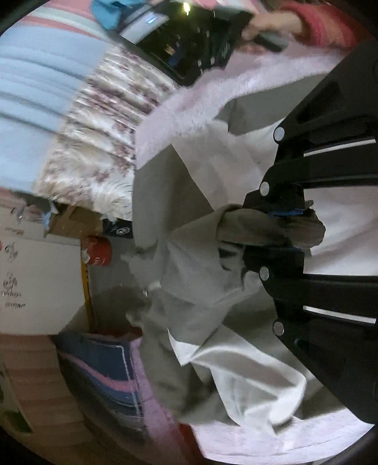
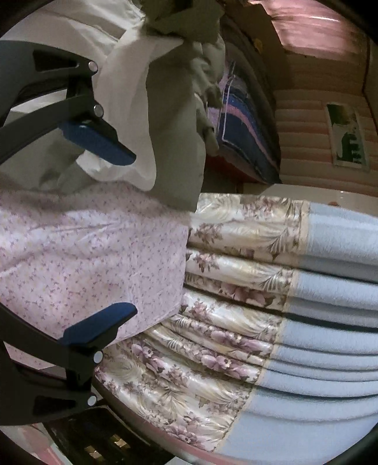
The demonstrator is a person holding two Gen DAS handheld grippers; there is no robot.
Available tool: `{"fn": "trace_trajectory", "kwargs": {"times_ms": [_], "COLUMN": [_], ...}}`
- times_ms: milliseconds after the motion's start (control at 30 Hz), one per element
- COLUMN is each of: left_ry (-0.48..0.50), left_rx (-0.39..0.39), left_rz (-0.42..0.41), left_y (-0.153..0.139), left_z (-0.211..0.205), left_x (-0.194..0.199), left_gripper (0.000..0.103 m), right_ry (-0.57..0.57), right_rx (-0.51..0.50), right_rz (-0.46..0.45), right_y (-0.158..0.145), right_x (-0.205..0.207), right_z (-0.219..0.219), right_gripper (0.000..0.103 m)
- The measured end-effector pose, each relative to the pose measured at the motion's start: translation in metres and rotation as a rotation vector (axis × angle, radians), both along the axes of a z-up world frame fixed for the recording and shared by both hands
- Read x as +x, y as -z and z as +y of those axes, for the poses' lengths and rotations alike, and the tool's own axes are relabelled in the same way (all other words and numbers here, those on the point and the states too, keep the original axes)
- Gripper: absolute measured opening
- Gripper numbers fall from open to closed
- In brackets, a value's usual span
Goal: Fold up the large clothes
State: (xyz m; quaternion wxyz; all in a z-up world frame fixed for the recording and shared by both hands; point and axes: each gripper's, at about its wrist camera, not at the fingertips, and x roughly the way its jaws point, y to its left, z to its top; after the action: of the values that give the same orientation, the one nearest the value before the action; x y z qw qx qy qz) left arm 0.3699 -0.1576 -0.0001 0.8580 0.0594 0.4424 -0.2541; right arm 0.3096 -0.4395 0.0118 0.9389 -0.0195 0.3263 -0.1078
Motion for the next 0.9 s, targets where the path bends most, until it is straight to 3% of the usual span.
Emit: {"fn": "trace_trajectory", "kwargs": {"times_ms": [67, 133, 200, 233, 300, 367, 533, 700, 900], "left_ry": [-0.001, 0.0, 0.013, 0.011, 0.018, 0.012, -0.027, -0.194, -0.323], "left_rx": [0.049, 0.097, 0.095, 0.106, 0.158, 0.18, 0.145, 0.221, 0.228], "left_rz": [-0.012, -0.031, -0.033, -0.048, -0.117, -0.133, -0.163, -0.234, -0.207], "left_y": [0.012, 0.023, 0.028, 0.027, 0.021, 0.016, -0.003, -0.004, 0.017], "left_z": [-0.013, -0.017, -0.016, -0.017, -0.008, 0.004, 0.068, 0.154, 0.234], "left_x": [0.009, 0.009, 0.005, 0.002, -0.018, -0.028, -0.051, -0.027, 0.012], "left_gripper": [0.024, 0.043, 0.091, 0.097, 0.1, 0.1, 0.1, 0.1, 0.1], "right_ry": [0.005, 0.015, 0.021, 0.022, 0.021, 0.014, -0.042, -0.155, -0.358], "right_rx": [0.009, 0.005, 0.016, 0.022, 0.028, 0.029, 0.001, 0.112, 0.231], "right_rz": [0.014, 0.036, 0.041, 0.041, 0.046, 0.057, 0.066, 0.048, 0.111], "right_y": [0.007, 0.015, 0.019, 0.02, 0.02, 0.021, 0.016, -0.002, 0.006], "right_x": [0.001, 0.003, 0.003, 0.003, 0.007, 0.011, 0.018, 0.021, 0.018], "right_z": [-0.003, -0.004, -0.005, -0.004, -0.001, 0.005, 0.037, 0.073, 0.134], "right_gripper": [0.096, 0.096, 0.096, 0.096, 0.096, 0.096, 0.096, 0.095, 0.095]}}
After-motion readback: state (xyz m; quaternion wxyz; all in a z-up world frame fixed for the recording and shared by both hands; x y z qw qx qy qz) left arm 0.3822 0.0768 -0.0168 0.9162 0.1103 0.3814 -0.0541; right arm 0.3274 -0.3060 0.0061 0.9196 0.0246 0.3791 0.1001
